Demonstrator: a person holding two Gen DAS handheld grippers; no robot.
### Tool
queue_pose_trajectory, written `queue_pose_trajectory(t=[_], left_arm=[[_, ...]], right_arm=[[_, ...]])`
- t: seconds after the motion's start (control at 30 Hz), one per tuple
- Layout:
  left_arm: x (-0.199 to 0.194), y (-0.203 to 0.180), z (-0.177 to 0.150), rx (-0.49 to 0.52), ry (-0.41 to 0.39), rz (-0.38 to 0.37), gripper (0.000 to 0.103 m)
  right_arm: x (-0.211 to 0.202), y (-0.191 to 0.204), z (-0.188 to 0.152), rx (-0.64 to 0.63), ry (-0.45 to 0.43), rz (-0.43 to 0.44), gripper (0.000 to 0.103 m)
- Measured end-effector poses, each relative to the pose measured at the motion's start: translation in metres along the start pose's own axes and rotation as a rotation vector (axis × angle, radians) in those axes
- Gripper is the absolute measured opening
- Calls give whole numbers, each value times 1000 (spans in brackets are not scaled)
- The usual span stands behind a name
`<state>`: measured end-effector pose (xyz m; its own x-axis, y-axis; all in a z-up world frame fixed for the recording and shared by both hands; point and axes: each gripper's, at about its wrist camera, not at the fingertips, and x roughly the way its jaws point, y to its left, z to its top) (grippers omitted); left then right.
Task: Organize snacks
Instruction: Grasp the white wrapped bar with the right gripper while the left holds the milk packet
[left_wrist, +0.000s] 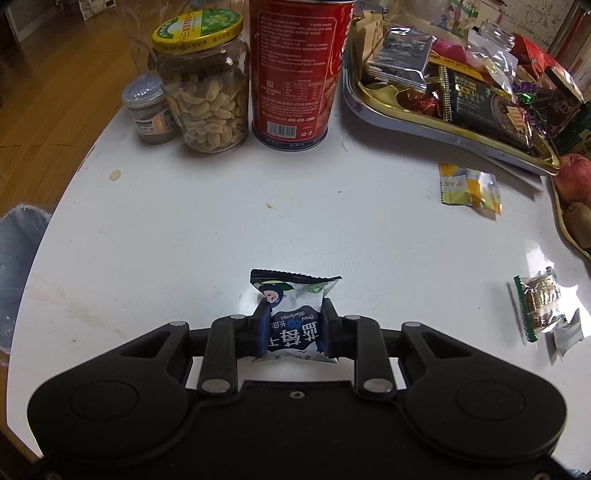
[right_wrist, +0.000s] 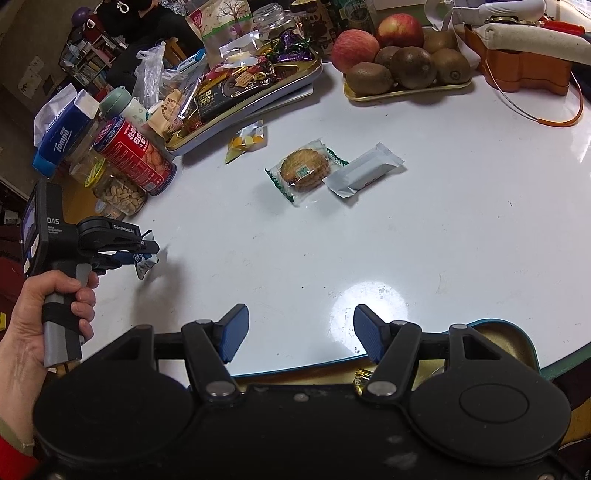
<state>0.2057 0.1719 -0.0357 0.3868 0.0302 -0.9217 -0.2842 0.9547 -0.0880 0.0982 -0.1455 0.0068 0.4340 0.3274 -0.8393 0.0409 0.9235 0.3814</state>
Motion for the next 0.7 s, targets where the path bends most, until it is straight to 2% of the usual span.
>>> queue_pose_trajectory(t=[0.1,0.2,0.43,0.57,0.7], left_arm=[[-12,-9,-2,7,-12,-47,33],[-25,-25,-9,37,-32,-88,33],[-37,-58,-23,112,-32,-165,33],[-41,-71,-28,152,-33,-199,33],[-42,-70,-27,148,-31,-212,33]], right_arm=[[-2,-3,9,-12,-5,-42,66],[-1,-11,30,-14,-25,-123,68],[55,-52,94,118,26,-299,70],[83,-73,117,326,78,-269,70],[101,-75,126,438,118,-284,70]])
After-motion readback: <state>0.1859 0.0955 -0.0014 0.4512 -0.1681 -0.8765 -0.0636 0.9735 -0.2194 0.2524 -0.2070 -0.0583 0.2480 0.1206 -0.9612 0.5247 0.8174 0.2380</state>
